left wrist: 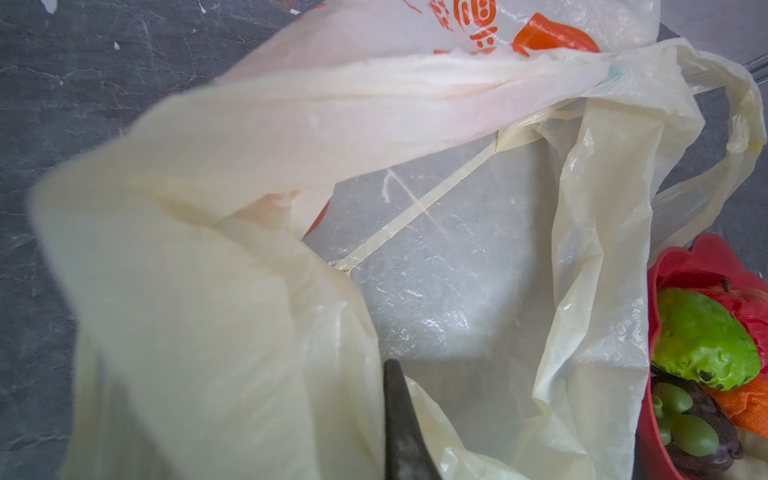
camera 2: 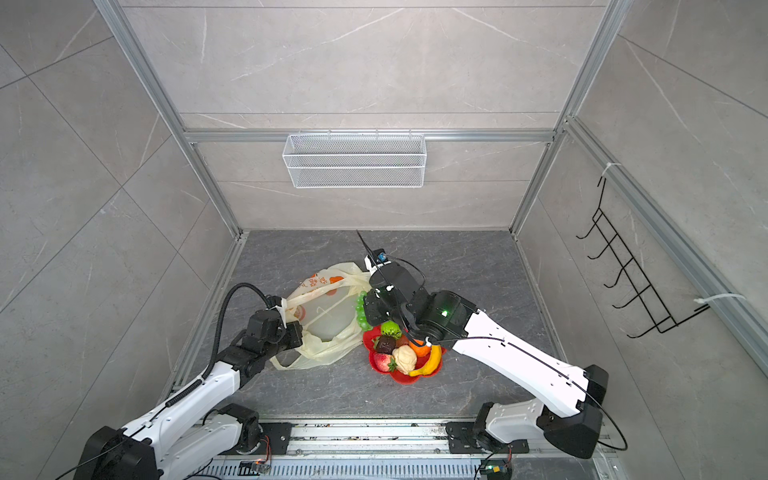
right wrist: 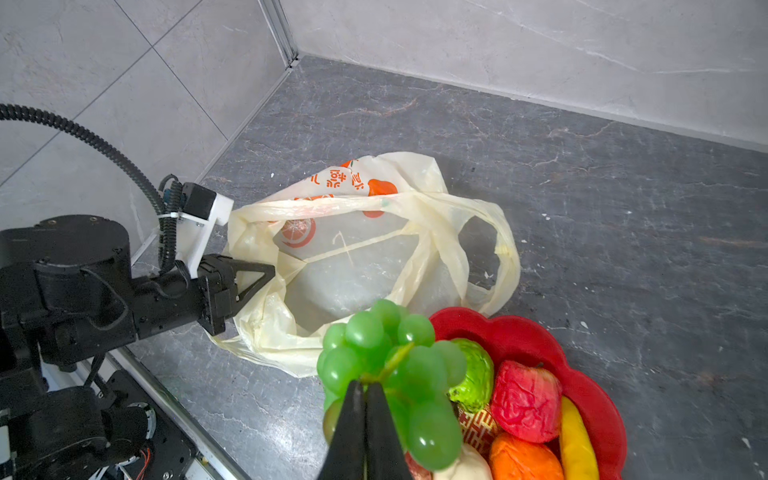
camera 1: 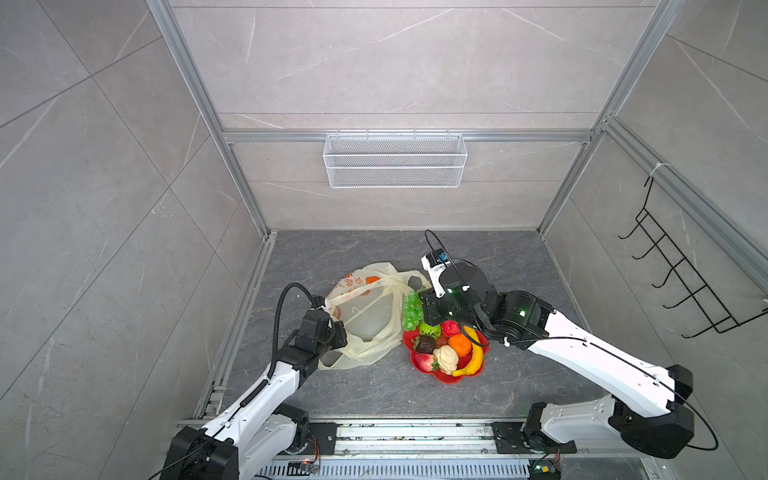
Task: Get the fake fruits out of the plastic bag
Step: 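Lift the green grapes out of the bag over the red plate, then lower the grapes onto the plate and open the right gripper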
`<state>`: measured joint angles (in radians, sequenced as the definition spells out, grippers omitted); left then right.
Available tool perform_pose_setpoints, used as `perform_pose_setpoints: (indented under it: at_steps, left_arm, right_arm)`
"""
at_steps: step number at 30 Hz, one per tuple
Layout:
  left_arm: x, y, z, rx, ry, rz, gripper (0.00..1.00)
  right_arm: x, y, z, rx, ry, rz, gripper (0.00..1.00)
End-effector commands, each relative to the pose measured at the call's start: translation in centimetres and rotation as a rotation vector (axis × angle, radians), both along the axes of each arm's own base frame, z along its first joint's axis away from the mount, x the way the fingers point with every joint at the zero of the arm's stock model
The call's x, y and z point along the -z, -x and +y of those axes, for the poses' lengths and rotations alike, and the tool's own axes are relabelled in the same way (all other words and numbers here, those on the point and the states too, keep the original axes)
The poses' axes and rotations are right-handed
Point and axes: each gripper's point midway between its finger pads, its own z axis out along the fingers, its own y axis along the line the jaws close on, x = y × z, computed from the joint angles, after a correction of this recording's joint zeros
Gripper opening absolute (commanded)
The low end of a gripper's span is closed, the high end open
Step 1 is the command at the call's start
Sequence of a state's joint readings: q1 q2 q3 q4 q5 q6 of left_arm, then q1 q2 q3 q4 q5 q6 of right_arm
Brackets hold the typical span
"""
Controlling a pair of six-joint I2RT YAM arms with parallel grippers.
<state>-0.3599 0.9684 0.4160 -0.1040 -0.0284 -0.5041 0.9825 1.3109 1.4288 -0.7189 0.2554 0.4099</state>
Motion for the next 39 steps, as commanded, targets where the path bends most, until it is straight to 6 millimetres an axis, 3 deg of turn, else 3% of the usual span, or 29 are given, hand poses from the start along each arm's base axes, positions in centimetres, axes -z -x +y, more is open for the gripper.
perform_pose_setpoints:
  at_steps: [1, 17, 32, 39]
  left_arm:
    - [-0.9, -0.7, 0.0, -0.003, -0.012, -0.035, 0.00]
    - [-0.8, -0.7, -0.1, 0.000, -0.009, -0.031, 0.00]
    - [-0.9, -0.6, -0.1, 0.003, -0.008, -0.033, 0.00]
    - [-0.8, -0.6, -0.1, 0.001, -0.009, -0.033, 0.00]
  right_arm:
    - [0.7, 0.9, -1.2, 0.001, 0.032, 0.016, 0.00]
    - [5.1, 1.5, 0.6, -0.023, 0.011, 0.135, 0.00]
    - [7.6, -1.5, 1.9, 0.066, 0.100, 0.116, 0.00]
    - [9.6, -3.4, 0.5, 0.151, 0.124, 0.160, 0.00]
